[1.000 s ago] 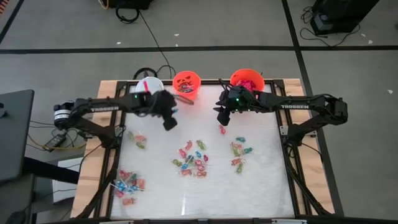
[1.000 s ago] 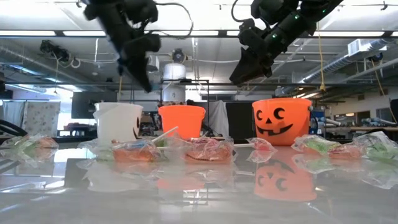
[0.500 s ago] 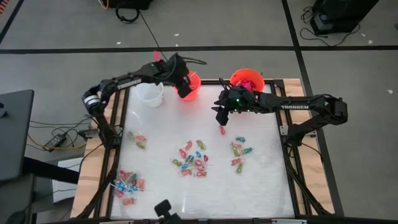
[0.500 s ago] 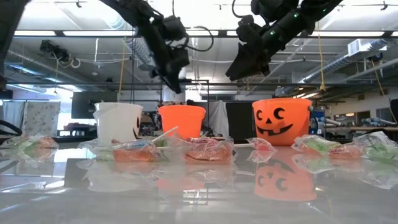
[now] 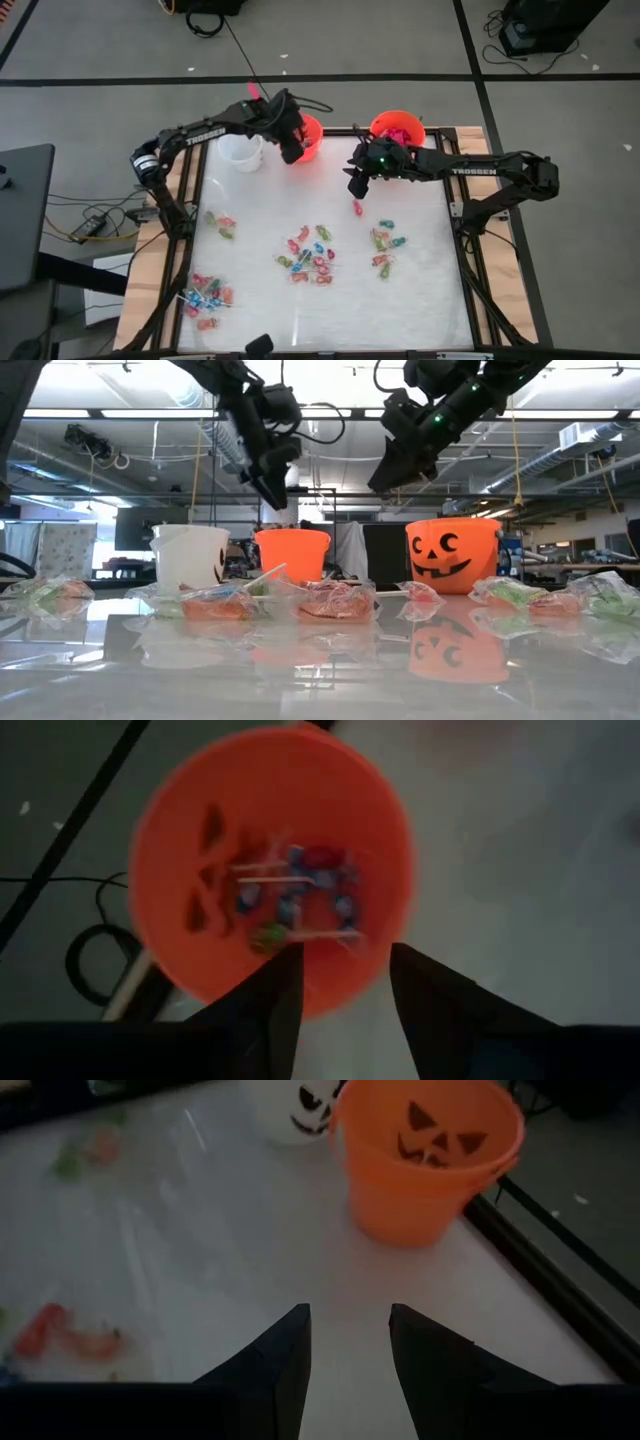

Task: Sort candy by brand, put in halloween buckets
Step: Put the blue lollipop into the left orange bucket

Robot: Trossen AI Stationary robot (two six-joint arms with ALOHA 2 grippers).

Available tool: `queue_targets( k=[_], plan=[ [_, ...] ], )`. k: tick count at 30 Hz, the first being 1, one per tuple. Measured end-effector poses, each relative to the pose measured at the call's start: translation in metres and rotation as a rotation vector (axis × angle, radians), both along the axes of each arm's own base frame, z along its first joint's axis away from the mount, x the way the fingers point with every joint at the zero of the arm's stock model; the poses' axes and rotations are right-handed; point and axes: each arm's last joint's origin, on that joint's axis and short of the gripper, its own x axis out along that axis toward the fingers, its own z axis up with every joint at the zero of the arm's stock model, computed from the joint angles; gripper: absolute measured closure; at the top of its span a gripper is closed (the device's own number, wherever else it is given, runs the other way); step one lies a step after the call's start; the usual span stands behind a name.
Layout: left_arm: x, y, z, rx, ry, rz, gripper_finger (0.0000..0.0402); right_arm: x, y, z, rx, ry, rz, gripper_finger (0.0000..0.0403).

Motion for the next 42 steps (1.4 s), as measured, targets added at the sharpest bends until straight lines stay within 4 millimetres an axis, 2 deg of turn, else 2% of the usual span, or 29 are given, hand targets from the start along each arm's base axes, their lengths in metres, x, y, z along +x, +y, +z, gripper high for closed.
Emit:
queue_targets(
  k=[4,7,10,13,16,22,25,32,36,39,42],
  plan=[
    [-0.002,-0.032,-0.006,0.007,-0.026,-0.079,0.0244,-0.001,0.008,-0.004,0.039,0.04,0.011,0.0253],
    [-0.008,-0.06,-0.018,-0.013,-0.104,-0.184,0.0244,-0.002,0.017,-0.007,0.067,0.081,0.057,0.0253],
    [-0.019,-0.091,-0.035,-0.016,-0.191,-0.275,0.0244,0.009,0.04,-0.01,0.001,0.085,0.208,0.0253],
    [-0.031,-0.121,-0.053,0.01,-0.225,-0.343,0.0244,0.031,0.073,-0.017,-0.029,0.001,0.402,0.0253],
    [-0.042,-0.145,-0.071,0.026,-0.192,-0.345,0.0243,0.049,0.103,-0.035,-0.013,-0.034,0.51,0.0253],
    [-0.051,-0.182,-0.104,0.015,-0.119,-0.373,0.0243,0.072,0.137,-0.082,0.083,-0.037,0.448,0.0253],
    [-0.056,-0.197,-0.117,-0.008,-0.134,-0.379,0.0243,0.076,0.149,-0.102,0.143,-0.012,0.415,0.0253],
    [-0.058,-0.218,-0.126,0.027,-0.24,-0.348,0.0243,0.084,0.169,-0.131,0.225,0.044,0.34,0.0253],
    [-0.055,-0.219,-0.123,0.05,-0.279,-0.355,0.0243,0.086,0.172,-0.138,0.196,0.06,0.234,0.0253],
    [-0.053,-0.219,-0.121,0.055,-0.307,-0.358,0.0243,0.079,0.169,-0.144,0.148,0.101,0.111,0.0253],
    [-0.053,-0.219,-0.121,0.055,-0.314,-0.357,0.0243,0.076,0.173,-0.138,0.09,0.081,0.068,0.0253]
  ],
)
